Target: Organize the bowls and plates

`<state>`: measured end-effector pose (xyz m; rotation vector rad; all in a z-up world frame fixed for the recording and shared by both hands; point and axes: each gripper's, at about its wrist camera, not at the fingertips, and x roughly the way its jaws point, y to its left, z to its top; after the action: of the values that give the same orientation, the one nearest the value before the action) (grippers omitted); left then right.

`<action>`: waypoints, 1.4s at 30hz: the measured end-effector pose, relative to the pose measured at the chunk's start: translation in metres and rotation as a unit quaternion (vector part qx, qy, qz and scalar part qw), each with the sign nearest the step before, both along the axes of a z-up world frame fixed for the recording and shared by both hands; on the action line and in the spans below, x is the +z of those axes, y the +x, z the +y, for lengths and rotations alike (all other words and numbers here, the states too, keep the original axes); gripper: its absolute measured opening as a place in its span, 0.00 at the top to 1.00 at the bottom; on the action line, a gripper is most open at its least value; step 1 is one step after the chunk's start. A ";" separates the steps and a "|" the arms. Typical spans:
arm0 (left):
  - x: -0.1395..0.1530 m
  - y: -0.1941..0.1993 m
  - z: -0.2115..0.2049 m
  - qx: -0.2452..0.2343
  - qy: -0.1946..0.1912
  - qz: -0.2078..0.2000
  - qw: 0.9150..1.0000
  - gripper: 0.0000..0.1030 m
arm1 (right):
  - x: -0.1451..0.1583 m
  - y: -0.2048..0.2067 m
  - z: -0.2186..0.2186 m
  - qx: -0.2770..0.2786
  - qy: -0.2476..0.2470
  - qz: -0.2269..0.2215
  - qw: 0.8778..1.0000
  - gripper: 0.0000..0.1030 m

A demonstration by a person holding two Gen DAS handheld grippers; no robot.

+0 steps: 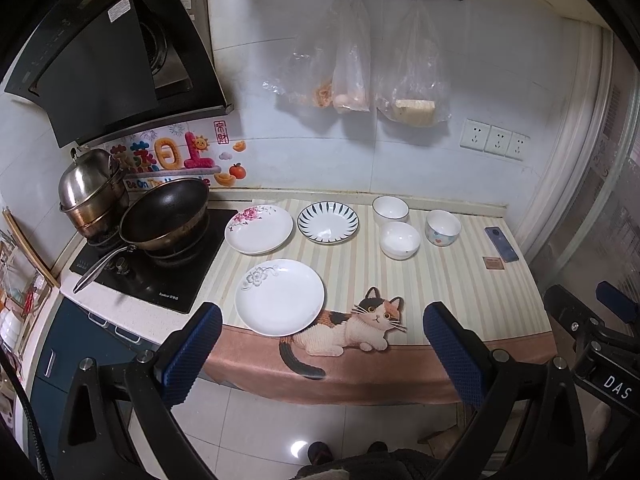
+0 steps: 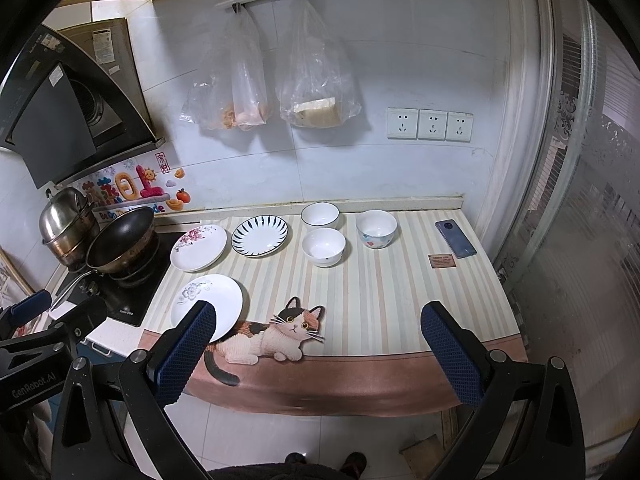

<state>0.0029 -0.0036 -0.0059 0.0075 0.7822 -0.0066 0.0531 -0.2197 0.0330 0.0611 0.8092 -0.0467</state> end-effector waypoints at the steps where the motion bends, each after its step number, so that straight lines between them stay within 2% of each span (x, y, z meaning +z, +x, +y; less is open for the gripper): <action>1: 0.000 0.000 0.000 0.000 0.000 0.000 1.000 0.00 | 0.000 0.000 0.000 0.000 0.000 -0.001 1.000 0.00; 16: -0.001 0.011 -0.003 -0.001 0.000 0.001 1.000 0.00 | 0.000 0.002 -0.001 -0.001 0.000 0.000 1.000 0.00; 24: -0.007 0.018 0.008 -0.012 -0.006 0.004 1.000 0.00 | -0.001 0.010 0.001 -0.007 0.004 0.002 1.000 0.00; 27: -0.014 0.029 0.020 -0.005 -0.008 -0.008 1.000 0.00 | -0.010 0.023 0.007 -0.014 0.014 0.011 1.000 0.00; 32: -0.052 0.070 0.059 0.035 0.009 -0.006 0.999 0.00 | -0.052 0.057 0.022 -0.016 0.033 0.036 0.999 0.00; 35: -0.090 0.105 0.086 0.062 0.036 0.011 0.997 0.00 | -0.092 0.087 0.034 -0.004 0.049 0.056 0.997 0.00; 38: -0.134 0.142 0.109 0.071 0.032 0.059 0.995 0.00 | -0.143 0.124 0.046 0.019 0.076 0.097 0.992 0.00; 41: -0.185 0.180 0.135 0.078 0.010 0.123 0.989 0.00 | -0.202 0.167 0.056 0.040 0.119 0.158 0.979 0.00; 42: -0.199 0.189 0.141 0.083 0.007 0.137 0.987 0.00 | -0.227 0.184 0.060 0.050 0.143 0.182 0.972 0.00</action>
<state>0.1916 0.1377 -0.2048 -0.0467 1.0568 0.1582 0.2372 -0.1601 -0.1943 0.2902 1.1808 0.1599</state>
